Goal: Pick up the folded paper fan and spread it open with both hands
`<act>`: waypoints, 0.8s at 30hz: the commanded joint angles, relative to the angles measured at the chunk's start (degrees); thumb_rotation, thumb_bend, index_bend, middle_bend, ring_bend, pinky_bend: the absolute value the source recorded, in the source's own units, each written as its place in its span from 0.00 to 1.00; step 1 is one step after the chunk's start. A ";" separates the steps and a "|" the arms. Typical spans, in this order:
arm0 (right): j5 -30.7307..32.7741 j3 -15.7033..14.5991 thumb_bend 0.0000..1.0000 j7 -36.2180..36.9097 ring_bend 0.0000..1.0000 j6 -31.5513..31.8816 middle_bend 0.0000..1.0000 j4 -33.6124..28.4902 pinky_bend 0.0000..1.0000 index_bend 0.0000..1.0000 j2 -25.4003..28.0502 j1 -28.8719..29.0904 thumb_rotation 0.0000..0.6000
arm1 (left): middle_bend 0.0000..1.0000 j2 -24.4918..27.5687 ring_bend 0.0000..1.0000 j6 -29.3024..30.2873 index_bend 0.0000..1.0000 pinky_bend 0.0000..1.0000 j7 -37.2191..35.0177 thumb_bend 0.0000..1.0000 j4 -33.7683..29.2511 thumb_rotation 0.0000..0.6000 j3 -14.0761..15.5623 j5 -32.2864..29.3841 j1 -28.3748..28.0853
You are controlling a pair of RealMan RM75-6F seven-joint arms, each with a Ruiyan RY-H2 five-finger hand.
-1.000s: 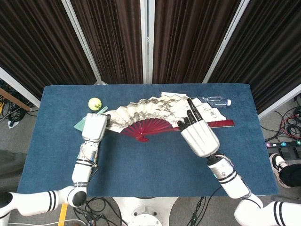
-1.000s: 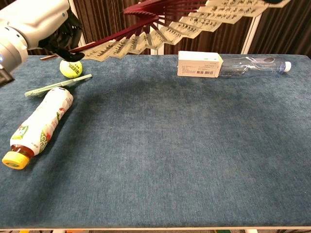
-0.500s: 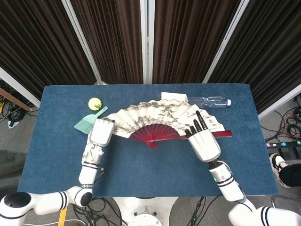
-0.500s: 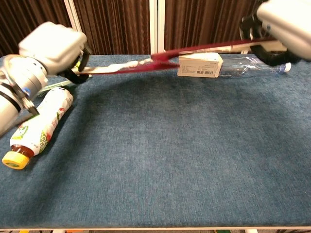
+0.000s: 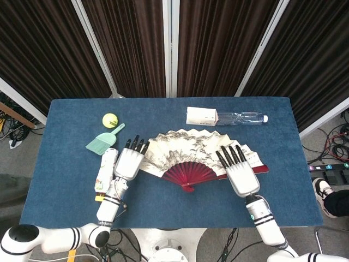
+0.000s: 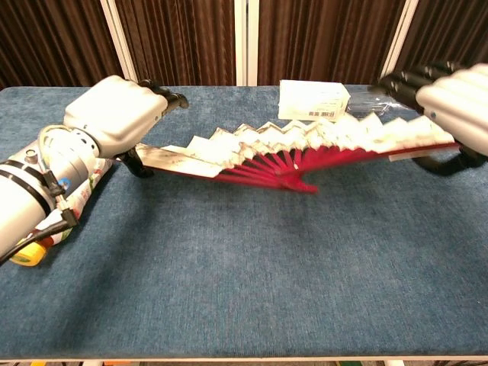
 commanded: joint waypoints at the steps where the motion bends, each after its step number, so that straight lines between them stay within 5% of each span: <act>1: 4.07 -0.96 0.10 0.07 0.00 -3.79 0.00 -4.41 0.00 0.00 3.87 -0.32 1.00 | 0.04 1.53 0.00 -1.82 0.08 0.13 -0.13 0.00 -3.25 1.00 -0.14 -0.98 0.07; 4: 7.55 -0.93 0.00 -0.62 0.00 -6.68 0.00 -7.13 0.00 0.00 7.28 0.56 1.00 | 0.02 3.32 0.00 -4.33 0.07 0.10 -0.55 0.00 -6.19 1.00 -0.17 -1.67 -0.49; 9: 12.25 -0.89 0.00 -0.62 0.00 -11.43 0.00 -9.35 0.00 0.00 11.43 2.55 1.00 | 0.00 7.96 0.00 -11.60 0.07 0.06 -2.23 0.00 -11.70 1.00 -0.69 -5.90 -2.18; 13: 14.50 -0.52 0.00 3.03 0.00 -15.52 0.00 -10.63 0.00 0.00 14.49 4.04 1.00 | 0.00 9.26 0.00 -10.81 0.07 0.06 -0.93 0.00 -11.82 1.00 -1.30 -6.77 -2.90; 20: -1.10 2.87 0.02 21.15 0.00 -6.11 0.06 -4.32 0.00 0.00 15.44 -0.05 1.00 | 0.03 14.64 0.00 -3.24 0.08 0.06 -14.34 0.00 -11.39 1.00 -4.38 -2.99 2.03; 24: -6.24 3.27 0.21 34.31 0.00 -3.55 0.15 0.33 0.00 0.00 18.24 -1.98 1.00 | 0.08 21.67 0.02 -1.76 0.13 0.09 -27.66 0.00 -12.09 1.00 -5.42 -1.81 6.94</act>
